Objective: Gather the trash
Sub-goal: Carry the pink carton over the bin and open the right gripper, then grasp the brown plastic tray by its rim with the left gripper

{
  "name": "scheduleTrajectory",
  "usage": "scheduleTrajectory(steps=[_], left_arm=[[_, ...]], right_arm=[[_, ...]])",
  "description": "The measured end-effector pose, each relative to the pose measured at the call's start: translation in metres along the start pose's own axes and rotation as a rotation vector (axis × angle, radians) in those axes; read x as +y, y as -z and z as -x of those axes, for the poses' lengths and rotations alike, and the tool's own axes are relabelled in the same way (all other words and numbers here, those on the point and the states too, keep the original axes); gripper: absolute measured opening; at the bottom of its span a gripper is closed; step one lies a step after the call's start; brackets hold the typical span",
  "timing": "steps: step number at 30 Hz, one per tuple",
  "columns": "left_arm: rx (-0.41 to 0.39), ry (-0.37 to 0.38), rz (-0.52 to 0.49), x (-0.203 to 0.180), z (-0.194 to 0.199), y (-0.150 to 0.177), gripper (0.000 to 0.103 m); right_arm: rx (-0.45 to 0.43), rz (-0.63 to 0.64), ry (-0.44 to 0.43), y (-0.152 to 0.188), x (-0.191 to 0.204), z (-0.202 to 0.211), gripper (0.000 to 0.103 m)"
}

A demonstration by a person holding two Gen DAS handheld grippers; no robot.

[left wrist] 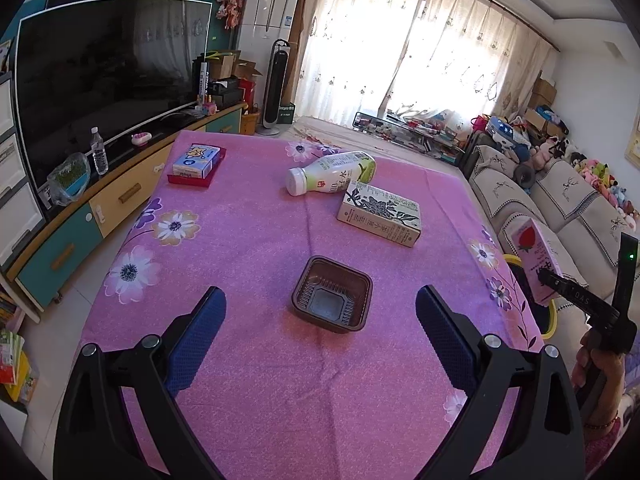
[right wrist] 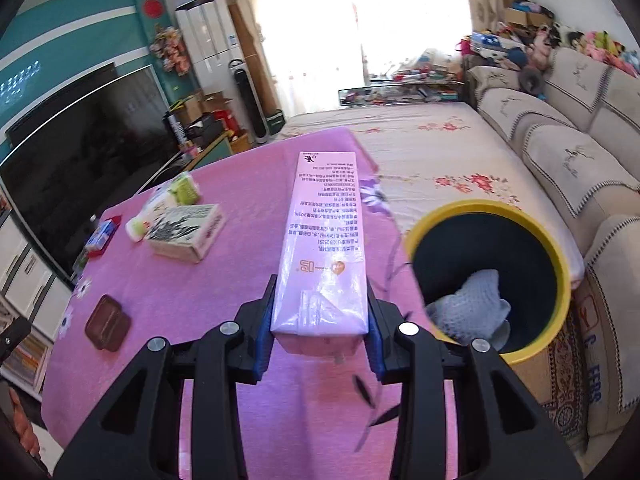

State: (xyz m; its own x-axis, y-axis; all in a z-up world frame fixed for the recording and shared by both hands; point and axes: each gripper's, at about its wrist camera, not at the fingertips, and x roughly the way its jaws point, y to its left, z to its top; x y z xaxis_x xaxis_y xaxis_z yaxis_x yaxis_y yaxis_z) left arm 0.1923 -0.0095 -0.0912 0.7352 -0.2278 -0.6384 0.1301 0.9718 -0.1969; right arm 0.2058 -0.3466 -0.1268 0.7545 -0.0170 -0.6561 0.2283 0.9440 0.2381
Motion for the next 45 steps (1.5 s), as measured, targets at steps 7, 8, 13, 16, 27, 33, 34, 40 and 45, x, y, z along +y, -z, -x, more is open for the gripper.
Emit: scheduleTrajectory(steps=[7,8,13,16,27,33,34,40,45], left_arm=[[0.020,-0.004,-0.021,-0.014,-0.007,0.001,0.094],[0.023,-0.005,-0.026,-0.016,-0.009,0.001,0.094],[0.033,-0.006,-0.046,-0.026,-0.013,0.001,0.094],[0.038,-0.008,-0.057,-0.030,-0.015,0.002,0.094],[0.106,0.031,-0.072,-0.032,-0.049,0.009,0.094],[0.150,0.039,-0.103,-0.024,-0.079,0.002,0.094],[0.161,0.043,-0.108,-0.023,-0.086,0.000,0.094],[0.227,0.052,-0.144,-0.018,-0.121,-0.002,0.094],[0.268,0.044,-0.157,-0.013,-0.141,0.000,0.094]], right_arm=[[0.016,-0.125,0.137,-0.004,-0.081,-0.017,0.036],[0.023,-0.136,0.149,-0.003,-0.089,-0.021,0.036],[0.084,-0.160,0.212,0.000,-0.117,-0.050,0.054],[0.051,-0.199,0.217,0.004,-0.125,-0.050,0.067],[0.028,-0.177,0.147,0.008,-0.109,-0.031,0.067],[0.031,-0.149,0.125,0.005,-0.095,-0.028,0.067],[0.032,-0.146,0.124,0.005,-0.093,-0.028,0.067],[0.041,-0.134,0.121,0.004,-0.088,-0.029,0.067],[0.046,-0.132,0.124,0.005,-0.087,-0.031,0.067]])
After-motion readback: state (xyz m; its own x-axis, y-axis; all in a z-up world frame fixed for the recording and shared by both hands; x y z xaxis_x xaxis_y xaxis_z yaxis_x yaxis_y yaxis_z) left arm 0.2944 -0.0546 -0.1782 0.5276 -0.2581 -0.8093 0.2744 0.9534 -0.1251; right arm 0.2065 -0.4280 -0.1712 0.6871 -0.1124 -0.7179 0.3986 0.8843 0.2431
